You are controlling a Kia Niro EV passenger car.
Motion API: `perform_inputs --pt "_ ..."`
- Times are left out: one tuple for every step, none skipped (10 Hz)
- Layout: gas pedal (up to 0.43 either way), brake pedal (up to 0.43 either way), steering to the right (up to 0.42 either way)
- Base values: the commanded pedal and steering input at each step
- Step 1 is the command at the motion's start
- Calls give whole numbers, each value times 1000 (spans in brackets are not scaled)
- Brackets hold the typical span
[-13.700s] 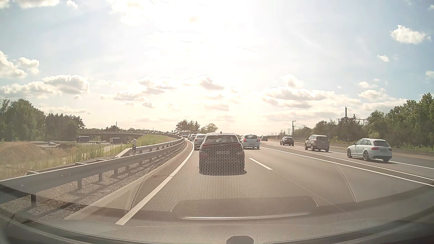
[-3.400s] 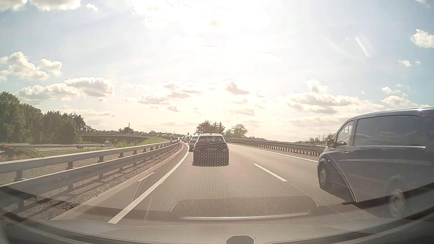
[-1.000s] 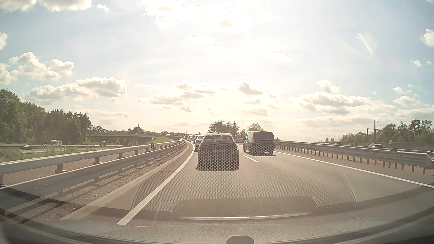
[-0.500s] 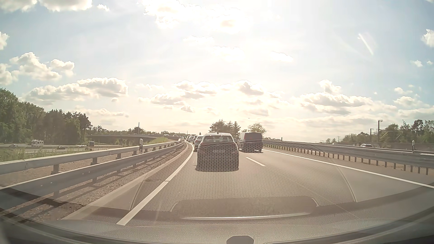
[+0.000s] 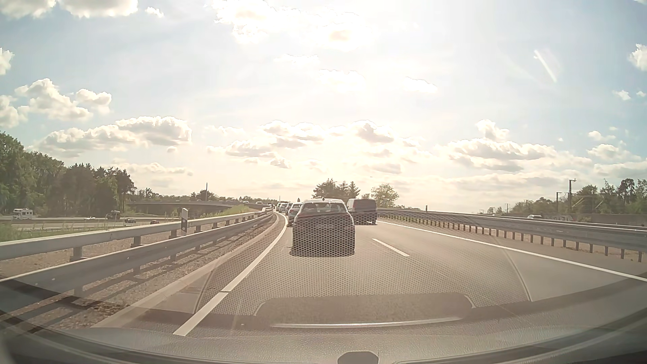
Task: Follow the waypoints while adhering to traffic rules and regulations
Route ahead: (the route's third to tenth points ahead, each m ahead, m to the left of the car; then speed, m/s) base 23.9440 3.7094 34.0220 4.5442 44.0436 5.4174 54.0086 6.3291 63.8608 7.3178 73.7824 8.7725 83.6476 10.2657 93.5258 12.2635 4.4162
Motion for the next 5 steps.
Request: perform_inputs --pt "98 0 -4" --pt "98 0 -4" --pt "98 0 -4" --pt "98 0 -4" --pt "98 0 -4"
